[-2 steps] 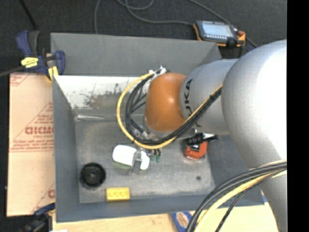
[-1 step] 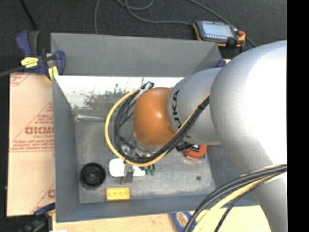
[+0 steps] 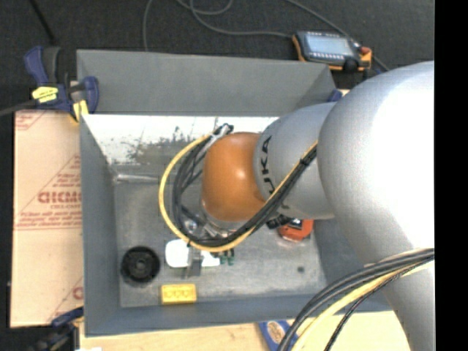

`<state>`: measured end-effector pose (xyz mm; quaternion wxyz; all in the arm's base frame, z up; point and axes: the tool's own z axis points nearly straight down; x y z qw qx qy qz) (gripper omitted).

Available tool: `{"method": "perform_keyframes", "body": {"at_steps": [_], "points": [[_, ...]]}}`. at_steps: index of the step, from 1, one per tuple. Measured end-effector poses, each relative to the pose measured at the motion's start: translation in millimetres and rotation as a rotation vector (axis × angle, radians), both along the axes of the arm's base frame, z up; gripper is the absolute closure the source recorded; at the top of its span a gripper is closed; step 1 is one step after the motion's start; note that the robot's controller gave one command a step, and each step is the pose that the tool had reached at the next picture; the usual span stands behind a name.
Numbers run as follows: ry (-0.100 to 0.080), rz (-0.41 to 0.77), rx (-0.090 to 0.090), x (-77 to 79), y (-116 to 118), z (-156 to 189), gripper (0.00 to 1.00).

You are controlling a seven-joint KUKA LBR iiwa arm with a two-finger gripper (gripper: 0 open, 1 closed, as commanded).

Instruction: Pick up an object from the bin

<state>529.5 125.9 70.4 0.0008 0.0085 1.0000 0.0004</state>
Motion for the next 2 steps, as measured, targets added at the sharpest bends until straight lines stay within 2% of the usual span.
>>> {"method": "perform_keyframes", "body": {"at_steps": [1,2], "points": [[0.007,-0.003,-0.002,-9.5,0,49,1.0],[-0.006,-0.006,0.001,39.0,-11,66,1.0]]}}
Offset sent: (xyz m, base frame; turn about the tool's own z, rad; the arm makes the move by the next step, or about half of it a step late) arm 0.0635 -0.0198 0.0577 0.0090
